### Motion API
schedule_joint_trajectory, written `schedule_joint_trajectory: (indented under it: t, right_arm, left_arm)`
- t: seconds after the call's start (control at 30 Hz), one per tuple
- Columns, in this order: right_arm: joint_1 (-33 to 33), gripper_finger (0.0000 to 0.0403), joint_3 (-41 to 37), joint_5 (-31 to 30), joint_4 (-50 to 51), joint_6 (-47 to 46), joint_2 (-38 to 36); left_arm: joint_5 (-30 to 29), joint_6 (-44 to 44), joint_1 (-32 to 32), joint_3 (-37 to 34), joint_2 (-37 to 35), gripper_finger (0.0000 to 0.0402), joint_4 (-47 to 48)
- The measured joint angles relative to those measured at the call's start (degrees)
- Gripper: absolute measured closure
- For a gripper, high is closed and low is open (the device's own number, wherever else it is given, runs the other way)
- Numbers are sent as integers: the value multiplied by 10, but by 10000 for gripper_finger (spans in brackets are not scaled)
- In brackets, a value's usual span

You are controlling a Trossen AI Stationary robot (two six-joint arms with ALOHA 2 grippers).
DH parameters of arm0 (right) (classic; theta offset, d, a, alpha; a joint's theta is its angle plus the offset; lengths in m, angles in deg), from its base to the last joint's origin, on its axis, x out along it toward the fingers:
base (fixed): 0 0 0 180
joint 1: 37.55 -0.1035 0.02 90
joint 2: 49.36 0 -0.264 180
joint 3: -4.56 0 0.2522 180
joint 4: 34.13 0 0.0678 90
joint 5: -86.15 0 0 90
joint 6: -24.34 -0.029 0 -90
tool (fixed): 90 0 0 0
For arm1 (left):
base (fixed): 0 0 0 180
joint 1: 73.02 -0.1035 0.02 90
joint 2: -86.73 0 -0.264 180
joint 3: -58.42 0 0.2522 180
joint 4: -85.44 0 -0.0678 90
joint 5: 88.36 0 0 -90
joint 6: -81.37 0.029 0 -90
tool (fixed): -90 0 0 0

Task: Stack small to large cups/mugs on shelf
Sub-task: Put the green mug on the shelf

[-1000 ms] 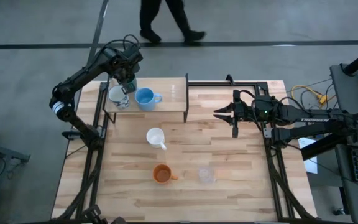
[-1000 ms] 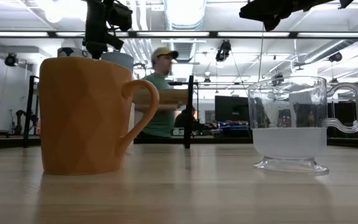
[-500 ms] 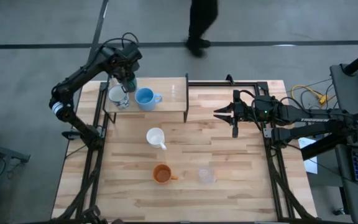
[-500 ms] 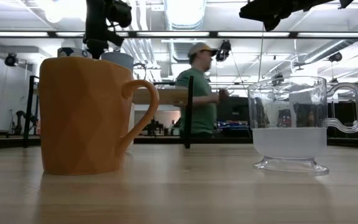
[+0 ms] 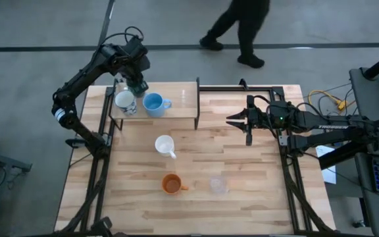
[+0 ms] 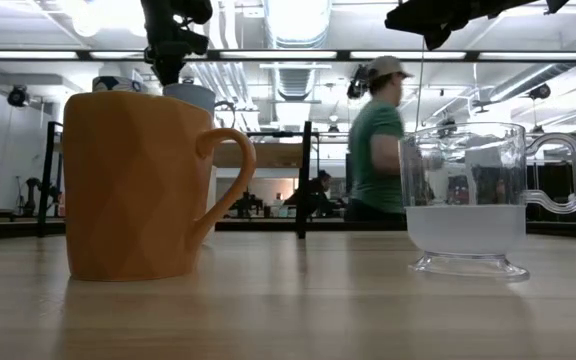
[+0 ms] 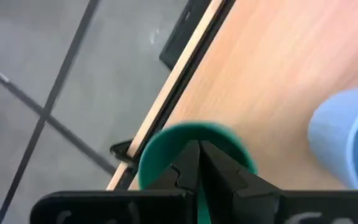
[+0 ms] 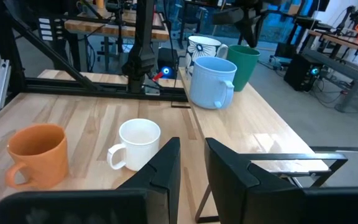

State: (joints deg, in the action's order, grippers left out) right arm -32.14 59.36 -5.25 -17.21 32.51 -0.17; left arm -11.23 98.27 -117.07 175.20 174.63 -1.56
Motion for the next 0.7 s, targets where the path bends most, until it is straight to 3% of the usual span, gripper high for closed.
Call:
schedule_joint_trajectory:
  t: [0.3, 0.7]
  right_arm:
    - [0, 335, 0, -1, 0, -1, 0]
    - [0, 335, 0, -1, 0, -2, 0]
  left_arm:
    - [124, 20, 2, -6, 0, 402, -64]
    - [117, 19, 2, -61, 0, 402, -84]
